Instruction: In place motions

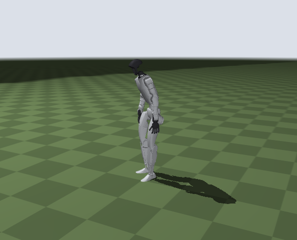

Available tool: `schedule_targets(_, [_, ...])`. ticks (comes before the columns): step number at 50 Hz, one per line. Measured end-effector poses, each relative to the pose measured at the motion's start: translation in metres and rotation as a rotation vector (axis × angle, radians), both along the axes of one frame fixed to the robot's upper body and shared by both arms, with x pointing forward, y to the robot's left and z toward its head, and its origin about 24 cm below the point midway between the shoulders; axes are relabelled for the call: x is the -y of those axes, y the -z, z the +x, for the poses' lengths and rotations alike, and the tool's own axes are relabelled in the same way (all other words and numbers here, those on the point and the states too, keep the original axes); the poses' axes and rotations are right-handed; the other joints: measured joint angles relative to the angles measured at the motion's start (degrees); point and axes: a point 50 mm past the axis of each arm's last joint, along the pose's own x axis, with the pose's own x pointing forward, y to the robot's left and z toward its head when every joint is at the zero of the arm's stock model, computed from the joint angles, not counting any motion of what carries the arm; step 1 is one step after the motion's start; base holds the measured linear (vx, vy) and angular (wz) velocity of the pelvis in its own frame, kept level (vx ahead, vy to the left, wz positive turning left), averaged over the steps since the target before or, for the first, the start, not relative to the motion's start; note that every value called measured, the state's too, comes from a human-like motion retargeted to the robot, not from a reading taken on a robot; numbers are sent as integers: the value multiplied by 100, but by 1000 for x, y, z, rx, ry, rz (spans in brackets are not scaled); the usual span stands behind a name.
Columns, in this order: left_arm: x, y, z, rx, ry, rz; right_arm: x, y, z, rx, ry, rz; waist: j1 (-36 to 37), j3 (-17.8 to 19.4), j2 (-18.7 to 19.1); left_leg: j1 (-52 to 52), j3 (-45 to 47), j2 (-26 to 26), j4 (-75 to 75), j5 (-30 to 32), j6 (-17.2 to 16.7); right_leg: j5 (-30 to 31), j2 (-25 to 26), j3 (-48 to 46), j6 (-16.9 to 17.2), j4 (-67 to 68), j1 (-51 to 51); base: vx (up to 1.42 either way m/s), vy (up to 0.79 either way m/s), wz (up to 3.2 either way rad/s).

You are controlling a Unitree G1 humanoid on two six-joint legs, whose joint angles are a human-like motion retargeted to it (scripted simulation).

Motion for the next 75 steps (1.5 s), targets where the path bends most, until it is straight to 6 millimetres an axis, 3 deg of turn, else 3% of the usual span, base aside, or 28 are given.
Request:
schedule_targets(3, [8, -10, 22, 95, 60, -47, -16, -7, 16, 36, -102, 37, 43, 201, -55, 48, 21, -165, -577, 434, 390, -59, 9, 75, 36, 1, 94, -12, -5, -31])
schedule_targets(5, [17, -15, 32, 148, 74, -99, -29, -12, 23, 58, -186, 63, -30, 246, -27, 215, 622, 14, -704, 302, 353, -156, 91, 67, 64, 122, 65, -7, -4, -21])
schedule_targets(8, [32, -27, 53, 238, 111, -170, -45, -22, 34, 109, -296, 94, -53, 327, -30, 64, 335, -7, -562, 241, 413, -217, 133, 35, 167, 407, -56, -13, -3, -21])
schedule_targets(12, [49, -52, 90, 350, 226, -248, -60, -38, 50, 203, -367, 132, 73, 514, -40, -137, 511, 98, -312, 102, 468, 420, -15, 146, 554, 1371, -666, 8, 7, -16])
schedule_targets(15, [58, -66, 107, 405, 269, -287, -70, -48, 60, 234, -439, 153, -4, 608, 51, -357, 421, 185, -148, 11, 516, 435, 9, 519, 731, 1709, -1107, -14, 8, -3])
schedule_targets(18, [65, -77, 118, 458, 296, -308, -75, -55, 65, 251, -472, 163, -148, 785, 40, -393, 309, 74, -94, -43, 546, 273, -45, 704, 565, 1026, -1138, 12, 11, 46])
schedule_targets(22, [70, -86, 126, 496, 328, -319, -76, -63, 71, 284, -470, 179, -161, 946, -43, -478, 273, -103, -24, -126, 556, 575, -79, 1057, 365, 133, -1040, 0, -4, 32])
schedule_targets(23, [69, -88, 128, 504, 331, -316, -76, -64, 73, 291, -472, 183, -66, 967, -97, -496, 350, -128, -24, -151, 559, 674, -197, 782, 332, 75, -1085, -10, -2, -23])
schedule_targets(29, [68, -89, 126, 529, 295, -347, -74, -73, 81, 288, -502, 199, 55, 974, -39, -811, 407, -45, -144, -57, 508, 741, -148, 580, 278, -73, -1353, -7, -6, -9])
schedule_targets(37, [84, -85, 117, 511, 282, -474, -66, -77, 82, 300, -472, 205, 98, 974, 48, -1063, 386, -33, -307, 59, 428, 813, -152, 516, 246, -254, -1573, 0, -11, 5])
schedule_targets(52, [85, -85, 117, 483, 345, -466, -63, -82, 85, 322, -468, 196, 125, 974, 200, -1476, 416, 53, -299, 59, 387, 720, -39, 566, 121, -164, -2021, 0, -3, -1])
schedule_targets(64, [91, -83, 112, 477, 271, -520, -64, -95, 94, 404, -488, 167, 213, 974, 227, -1718, 446, 117, -288, 49, 376, 755, 4, 594, 117, -191, -2267, -1, -2, -2])
schedule_targets(75, [92, -93, 120, 531, 244, -533, -66, -104, 100, 457, -452, 186, 302, 974, 239, -1925, 476, 159, -268, 43, 383, 782, 34, 625, 113, -199, -2480, 0, 0, 0])
